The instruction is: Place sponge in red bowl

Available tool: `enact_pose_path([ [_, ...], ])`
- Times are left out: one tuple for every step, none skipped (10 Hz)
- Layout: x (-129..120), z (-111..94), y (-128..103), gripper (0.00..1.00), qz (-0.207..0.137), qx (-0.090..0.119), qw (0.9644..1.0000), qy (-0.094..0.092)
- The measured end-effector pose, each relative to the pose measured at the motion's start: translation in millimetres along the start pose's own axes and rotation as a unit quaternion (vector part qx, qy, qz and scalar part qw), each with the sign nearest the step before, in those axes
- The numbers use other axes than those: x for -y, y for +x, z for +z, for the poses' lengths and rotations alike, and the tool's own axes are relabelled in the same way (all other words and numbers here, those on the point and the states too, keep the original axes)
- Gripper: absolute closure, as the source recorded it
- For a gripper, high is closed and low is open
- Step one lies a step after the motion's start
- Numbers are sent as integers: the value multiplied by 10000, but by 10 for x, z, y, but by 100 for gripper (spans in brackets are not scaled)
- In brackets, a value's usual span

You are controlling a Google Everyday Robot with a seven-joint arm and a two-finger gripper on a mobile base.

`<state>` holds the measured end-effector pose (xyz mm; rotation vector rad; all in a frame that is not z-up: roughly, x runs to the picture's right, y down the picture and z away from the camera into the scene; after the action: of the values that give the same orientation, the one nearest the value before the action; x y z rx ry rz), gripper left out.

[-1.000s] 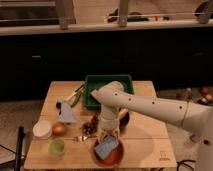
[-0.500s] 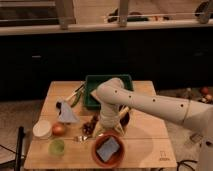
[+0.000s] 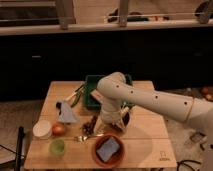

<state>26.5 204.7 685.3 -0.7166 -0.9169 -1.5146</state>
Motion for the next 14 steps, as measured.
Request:
enact_pose_path([
  [-25,-63,7,20,32,-57,10000,11],
  [-34,-110,15,20,45,-100,9999,16],
  [-37,-145,25,20,52,-141,9999,13],
  [-43,-145,25,20,60,-148,9999,18],
  [-39,-146,27,20,57,-149,9999,19],
  [-37,-146,28,20,57,-152,9999,22],
  [-37,-146,28,20,57,-152,9999,22],
  [-38,-146,28,20,58,-152,9999,22],
  [-38,-146,28,20,60,-153,9999,23],
  [-39,-147,28,20,60,-153,9999,23],
  [-43,-147,27,20,65,-154,9999,25],
  [-46,-147,27,20,68,-154,9999,26],
  [-43,-147,27,20,65,-154,9999,25],
  [-43,-147,27,20,65,-154,9999,25],
])
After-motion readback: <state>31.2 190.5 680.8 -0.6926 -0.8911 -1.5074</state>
